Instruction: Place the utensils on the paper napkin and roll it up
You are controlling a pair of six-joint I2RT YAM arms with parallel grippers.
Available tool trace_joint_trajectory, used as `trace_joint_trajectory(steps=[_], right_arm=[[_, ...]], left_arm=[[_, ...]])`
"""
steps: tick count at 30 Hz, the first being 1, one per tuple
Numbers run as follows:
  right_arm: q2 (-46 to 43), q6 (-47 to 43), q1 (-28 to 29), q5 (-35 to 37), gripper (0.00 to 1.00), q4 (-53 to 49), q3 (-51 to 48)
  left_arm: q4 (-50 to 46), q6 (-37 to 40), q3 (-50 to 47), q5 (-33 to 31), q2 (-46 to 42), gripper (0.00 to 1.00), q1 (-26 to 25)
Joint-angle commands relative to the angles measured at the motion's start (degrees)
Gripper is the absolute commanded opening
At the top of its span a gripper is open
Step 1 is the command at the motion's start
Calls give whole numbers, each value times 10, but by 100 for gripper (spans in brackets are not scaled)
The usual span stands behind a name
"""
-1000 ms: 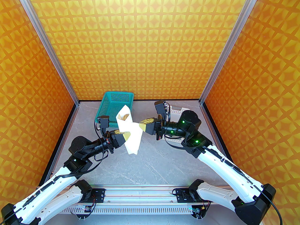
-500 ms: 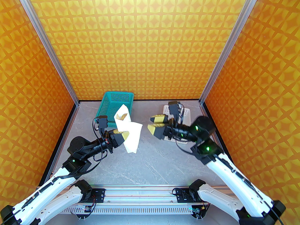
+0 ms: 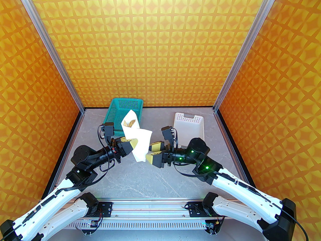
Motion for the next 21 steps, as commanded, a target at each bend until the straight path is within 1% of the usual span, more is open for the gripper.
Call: trace_joint_trajectory(steps=[1, 10, 21], right_arm=[[15, -1, 7, 11, 70, 23, 9], [12, -4, 11, 6, 47, 12, 4], [13, 6, 12, -7, 48, 43, -17]], left_arm=[[-2, 5, 18, -7, -1, 0, 2], [-1, 3, 19, -7, 1, 0, 2], [36, -36, 12, 3, 8, 0, 2]])
